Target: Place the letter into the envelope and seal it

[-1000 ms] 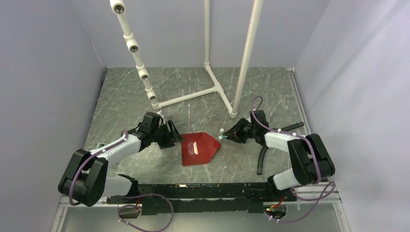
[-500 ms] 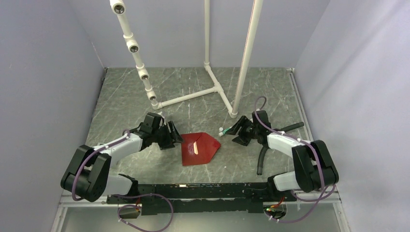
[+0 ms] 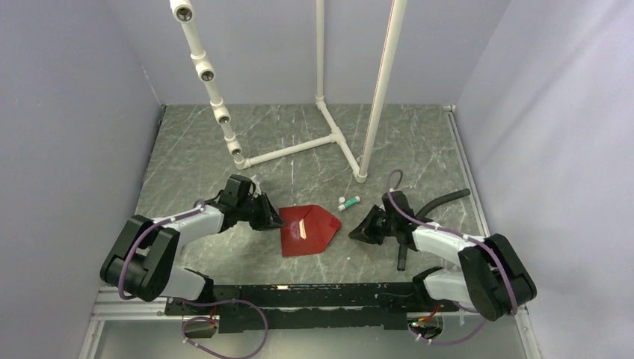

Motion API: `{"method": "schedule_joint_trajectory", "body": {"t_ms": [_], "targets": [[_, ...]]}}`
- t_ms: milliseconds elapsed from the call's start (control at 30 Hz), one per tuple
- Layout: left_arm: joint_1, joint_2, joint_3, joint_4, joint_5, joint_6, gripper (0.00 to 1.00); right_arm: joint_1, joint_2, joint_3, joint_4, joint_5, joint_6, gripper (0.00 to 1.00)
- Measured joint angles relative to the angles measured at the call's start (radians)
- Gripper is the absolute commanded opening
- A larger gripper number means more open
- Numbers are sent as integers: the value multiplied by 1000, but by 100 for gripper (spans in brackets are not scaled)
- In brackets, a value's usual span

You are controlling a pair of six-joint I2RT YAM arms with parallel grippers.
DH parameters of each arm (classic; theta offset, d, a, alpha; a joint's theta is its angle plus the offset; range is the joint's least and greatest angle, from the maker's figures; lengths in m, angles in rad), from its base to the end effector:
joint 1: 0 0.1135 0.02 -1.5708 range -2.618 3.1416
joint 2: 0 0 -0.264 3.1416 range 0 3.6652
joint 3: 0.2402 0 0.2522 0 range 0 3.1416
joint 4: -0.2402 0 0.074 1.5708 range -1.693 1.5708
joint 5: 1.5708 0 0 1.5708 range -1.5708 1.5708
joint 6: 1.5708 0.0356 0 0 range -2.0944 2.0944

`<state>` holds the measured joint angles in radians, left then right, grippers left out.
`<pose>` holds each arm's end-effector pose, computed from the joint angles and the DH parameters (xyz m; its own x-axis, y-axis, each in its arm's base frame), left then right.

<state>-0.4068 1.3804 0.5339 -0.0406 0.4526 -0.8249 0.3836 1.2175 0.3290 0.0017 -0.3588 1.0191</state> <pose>0.2182 -0.1109 0.1468 -0.9309 -0.3182 -0.1797 -0.1093 0.7116 -0.6940 0.1785 0.0855 0.1257 -0.8504 0.5167 -0.0994 0.3206 0.6586 0.6808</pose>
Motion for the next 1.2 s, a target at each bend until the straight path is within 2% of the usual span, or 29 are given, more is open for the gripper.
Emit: {"method": "schedule_joint_trajectory", "body": {"t_ms": [167, 333, 567, 700, 833, 967, 1200], "targets": [[0, 45, -5, 29, 48, 1, 9, 115, 83, -2, 96, 10, 61, 3], [1, 104, -17, 23, 53, -6, 3, 167, 163, 10, 225, 19, 84, 2], [1, 123, -13, 32, 66, -24, 3, 214, 208, 18, 381, 38, 85, 3], [1, 139, -2, 30, 75, -35, 2, 224, 177, 9, 468, 21, 84, 14], [0, 145, 9, 14, 76, -34, 2, 227, 189, 15, 563, -35, 69, 17], [0, 146, 11, 11, 75, -34, 2, 231, 272, 71, 601, -87, 48, 17], [0, 146, 11, 12, 75, -35, 3, 259, 443, 145, 656, -145, 45, 10]]}}
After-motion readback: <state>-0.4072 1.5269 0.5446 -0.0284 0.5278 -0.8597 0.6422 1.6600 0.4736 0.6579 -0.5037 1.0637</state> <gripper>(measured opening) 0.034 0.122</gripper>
